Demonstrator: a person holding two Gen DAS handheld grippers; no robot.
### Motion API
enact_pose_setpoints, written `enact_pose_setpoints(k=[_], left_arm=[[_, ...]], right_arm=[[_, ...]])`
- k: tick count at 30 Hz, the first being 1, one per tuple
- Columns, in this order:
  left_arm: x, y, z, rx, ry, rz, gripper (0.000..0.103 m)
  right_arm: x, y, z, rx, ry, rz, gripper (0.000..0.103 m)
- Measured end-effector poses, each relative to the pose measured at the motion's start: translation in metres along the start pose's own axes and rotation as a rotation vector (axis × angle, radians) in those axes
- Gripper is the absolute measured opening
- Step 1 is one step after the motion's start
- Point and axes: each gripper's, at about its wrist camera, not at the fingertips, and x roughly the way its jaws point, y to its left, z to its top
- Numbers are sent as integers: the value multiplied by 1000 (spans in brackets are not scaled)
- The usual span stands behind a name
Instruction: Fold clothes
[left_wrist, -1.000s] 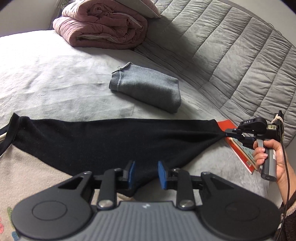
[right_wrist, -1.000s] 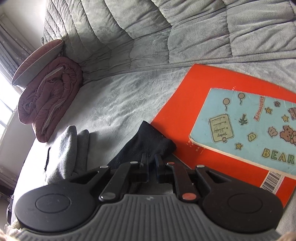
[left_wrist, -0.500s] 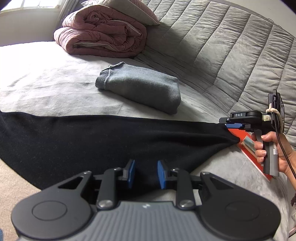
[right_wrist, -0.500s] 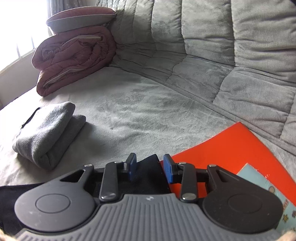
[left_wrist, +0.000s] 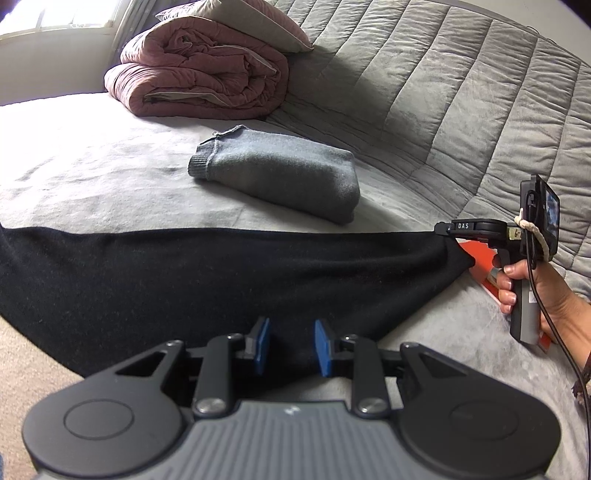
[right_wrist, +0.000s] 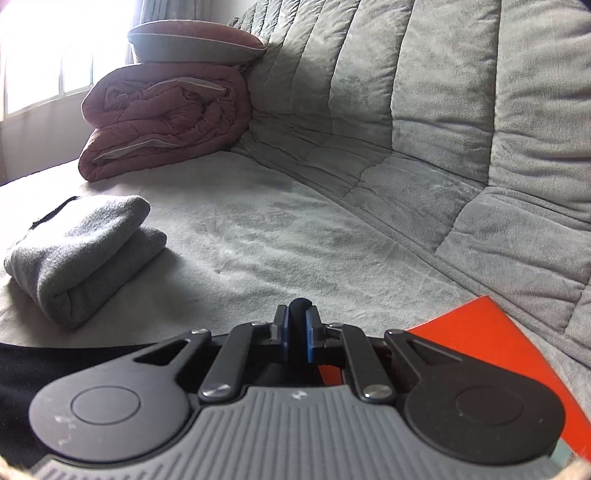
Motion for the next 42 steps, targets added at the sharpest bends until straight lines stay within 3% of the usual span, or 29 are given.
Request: enact_pose_setpoints(k=[4, 6, 12, 18, 21, 30, 32, 34, 38, 42], left_arm=[[0, -2, 1, 6, 4, 7, 28], [0, -3, 2, 6, 6, 10, 28], [0, -9, 9, -35, 1, 1, 29], [17, -40, 16, -4, 16, -80, 29], [33, -53, 12, 14, 85, -90, 29], [31, -62, 6, 45, 75, -53, 32], [30, -64, 6, 52, 76, -46, 33], [28, -65, 7, 56, 77, -42, 34], [18, -58, 9, 16, 70, -55, 34], [7, -47, 11, -23, 78, -69, 34]], right_arm=[[2, 10, 1, -56, 26, -30, 15], [-8, 14, 3, -53, 14, -24, 24], [-48, 37, -1, -5, 37, 144, 28], [-71, 63, -21, 2, 111, 281, 28], [-64, 74, -29, -45, 122, 266, 23], [-17, 65, -3, 21, 144, 207, 20], [-18, 67, 1, -1, 123, 170, 22], [-20, 67, 3, -20, 119, 108, 31], [-34, 59, -7, 16, 143, 144, 30], [-52, 46, -24, -25, 141, 138, 30]])
